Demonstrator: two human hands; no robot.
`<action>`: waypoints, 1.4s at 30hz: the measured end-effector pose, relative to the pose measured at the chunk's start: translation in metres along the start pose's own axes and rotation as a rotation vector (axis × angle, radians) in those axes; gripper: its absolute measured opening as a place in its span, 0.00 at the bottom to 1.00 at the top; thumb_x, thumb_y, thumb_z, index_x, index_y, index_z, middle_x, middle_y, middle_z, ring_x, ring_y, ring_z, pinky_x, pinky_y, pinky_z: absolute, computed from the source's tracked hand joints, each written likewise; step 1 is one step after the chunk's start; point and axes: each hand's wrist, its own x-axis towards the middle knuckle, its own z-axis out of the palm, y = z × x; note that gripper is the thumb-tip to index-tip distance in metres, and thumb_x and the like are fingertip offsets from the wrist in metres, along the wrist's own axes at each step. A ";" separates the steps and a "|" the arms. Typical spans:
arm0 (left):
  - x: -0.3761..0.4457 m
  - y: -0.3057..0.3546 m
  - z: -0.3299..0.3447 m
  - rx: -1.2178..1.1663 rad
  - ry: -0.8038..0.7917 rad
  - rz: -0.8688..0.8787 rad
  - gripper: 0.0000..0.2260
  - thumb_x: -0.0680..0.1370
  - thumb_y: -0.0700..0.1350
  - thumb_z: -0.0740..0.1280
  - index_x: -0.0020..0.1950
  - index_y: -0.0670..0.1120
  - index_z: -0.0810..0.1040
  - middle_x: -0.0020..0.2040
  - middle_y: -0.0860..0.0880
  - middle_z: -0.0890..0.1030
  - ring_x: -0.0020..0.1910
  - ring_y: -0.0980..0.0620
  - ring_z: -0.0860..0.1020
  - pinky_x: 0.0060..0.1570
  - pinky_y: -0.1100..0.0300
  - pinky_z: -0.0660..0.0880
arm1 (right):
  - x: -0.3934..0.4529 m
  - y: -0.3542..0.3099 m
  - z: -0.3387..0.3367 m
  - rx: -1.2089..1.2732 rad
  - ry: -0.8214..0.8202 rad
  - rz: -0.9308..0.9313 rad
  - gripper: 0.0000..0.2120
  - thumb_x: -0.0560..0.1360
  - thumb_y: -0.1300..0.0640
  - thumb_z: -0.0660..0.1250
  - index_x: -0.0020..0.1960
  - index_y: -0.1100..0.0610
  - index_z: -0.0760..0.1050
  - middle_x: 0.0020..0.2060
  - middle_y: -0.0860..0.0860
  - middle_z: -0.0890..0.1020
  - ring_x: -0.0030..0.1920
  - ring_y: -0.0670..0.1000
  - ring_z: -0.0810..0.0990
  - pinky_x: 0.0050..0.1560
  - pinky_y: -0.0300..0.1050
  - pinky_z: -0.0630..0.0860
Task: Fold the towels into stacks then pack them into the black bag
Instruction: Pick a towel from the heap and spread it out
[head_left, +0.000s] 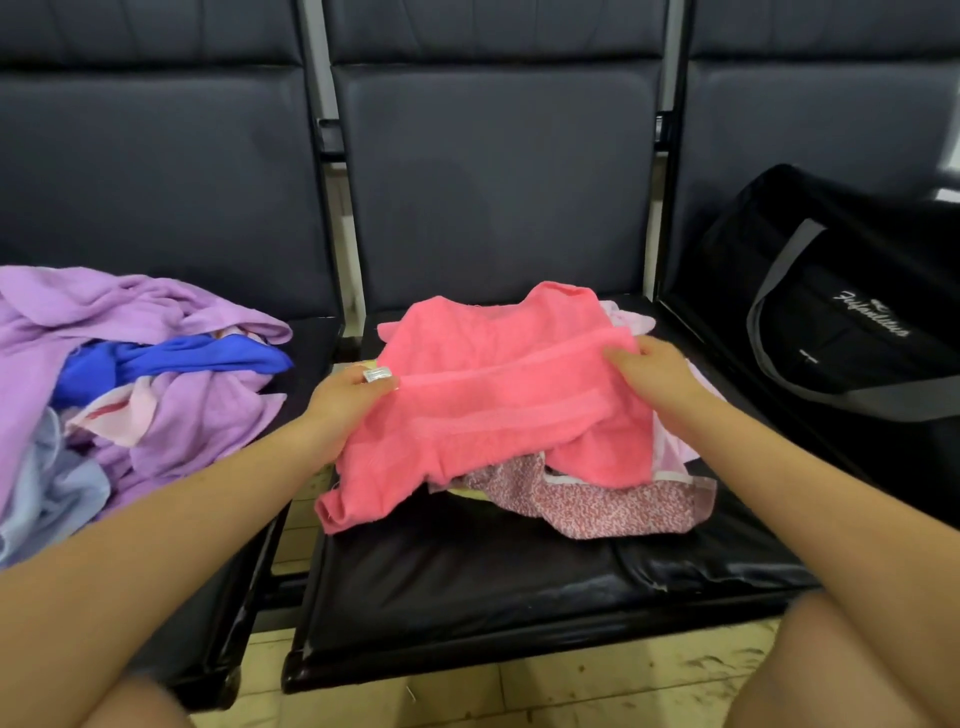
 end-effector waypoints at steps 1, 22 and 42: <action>0.002 0.000 -0.001 -0.008 -0.004 -0.025 0.09 0.75 0.45 0.71 0.55 0.47 0.81 0.59 0.45 0.80 0.58 0.46 0.77 0.62 0.51 0.72 | -0.001 -0.003 0.004 0.130 -0.060 0.106 0.07 0.78 0.58 0.64 0.51 0.59 0.78 0.47 0.56 0.79 0.48 0.55 0.77 0.50 0.49 0.75; -0.026 0.007 0.010 -0.080 -0.165 -0.070 0.17 0.68 0.50 0.72 0.55 0.48 0.79 0.54 0.43 0.81 0.53 0.44 0.80 0.60 0.46 0.75 | -0.016 -0.006 0.004 0.038 0.153 -0.199 0.09 0.74 0.61 0.66 0.48 0.69 0.78 0.41 0.64 0.80 0.39 0.51 0.73 0.42 0.52 0.74; -0.089 0.023 -0.001 0.870 -0.879 0.097 0.13 0.82 0.49 0.58 0.52 0.47 0.81 0.57 0.50 0.80 0.58 0.53 0.76 0.64 0.59 0.69 | -0.065 0.016 -0.040 -0.687 -0.503 -0.043 0.14 0.78 0.46 0.63 0.41 0.56 0.74 0.41 0.51 0.77 0.42 0.49 0.74 0.41 0.40 0.68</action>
